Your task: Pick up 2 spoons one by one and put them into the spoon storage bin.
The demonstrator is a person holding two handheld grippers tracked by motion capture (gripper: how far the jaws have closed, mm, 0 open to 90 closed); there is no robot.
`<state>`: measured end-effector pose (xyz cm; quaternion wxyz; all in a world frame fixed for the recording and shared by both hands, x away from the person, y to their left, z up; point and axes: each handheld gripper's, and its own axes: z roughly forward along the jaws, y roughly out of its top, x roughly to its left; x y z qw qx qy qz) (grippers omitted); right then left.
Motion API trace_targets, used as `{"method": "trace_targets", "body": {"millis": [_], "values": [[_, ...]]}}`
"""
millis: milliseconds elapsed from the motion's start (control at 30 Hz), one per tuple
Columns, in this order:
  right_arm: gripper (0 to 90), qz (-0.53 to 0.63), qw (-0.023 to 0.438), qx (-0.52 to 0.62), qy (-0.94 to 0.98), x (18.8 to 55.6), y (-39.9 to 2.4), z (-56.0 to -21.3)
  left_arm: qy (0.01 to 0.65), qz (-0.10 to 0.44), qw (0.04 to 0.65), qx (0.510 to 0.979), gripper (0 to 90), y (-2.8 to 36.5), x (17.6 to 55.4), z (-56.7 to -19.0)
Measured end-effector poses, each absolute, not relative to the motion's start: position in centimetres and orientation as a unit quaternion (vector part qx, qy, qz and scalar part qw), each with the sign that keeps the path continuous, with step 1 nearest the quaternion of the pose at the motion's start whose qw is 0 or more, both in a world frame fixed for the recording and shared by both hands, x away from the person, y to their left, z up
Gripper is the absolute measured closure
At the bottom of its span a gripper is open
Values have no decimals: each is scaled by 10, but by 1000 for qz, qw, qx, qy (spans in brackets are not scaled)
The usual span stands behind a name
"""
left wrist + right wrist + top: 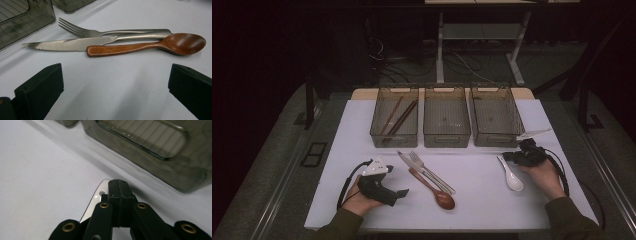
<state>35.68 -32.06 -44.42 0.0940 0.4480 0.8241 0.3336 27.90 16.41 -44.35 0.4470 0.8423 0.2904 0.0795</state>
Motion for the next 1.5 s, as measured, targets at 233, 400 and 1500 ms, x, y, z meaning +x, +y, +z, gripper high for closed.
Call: {"method": "trace_targets", "body": {"millis": [233, 400, 1500], "values": [[895, 339, 83, 425, 835, 354, -308, -445, 290, 79, 447, 842, 0, 164, 279, -444], [895, 345, 72, 408, 842, 351, -300, -444, 289, 77, 447, 843, 0, 164, 279, -444], [656, 378, 41, 363, 851, 333, -291, -430, 285, 73, 450, 843, 0, 164, 278, -444]]}}
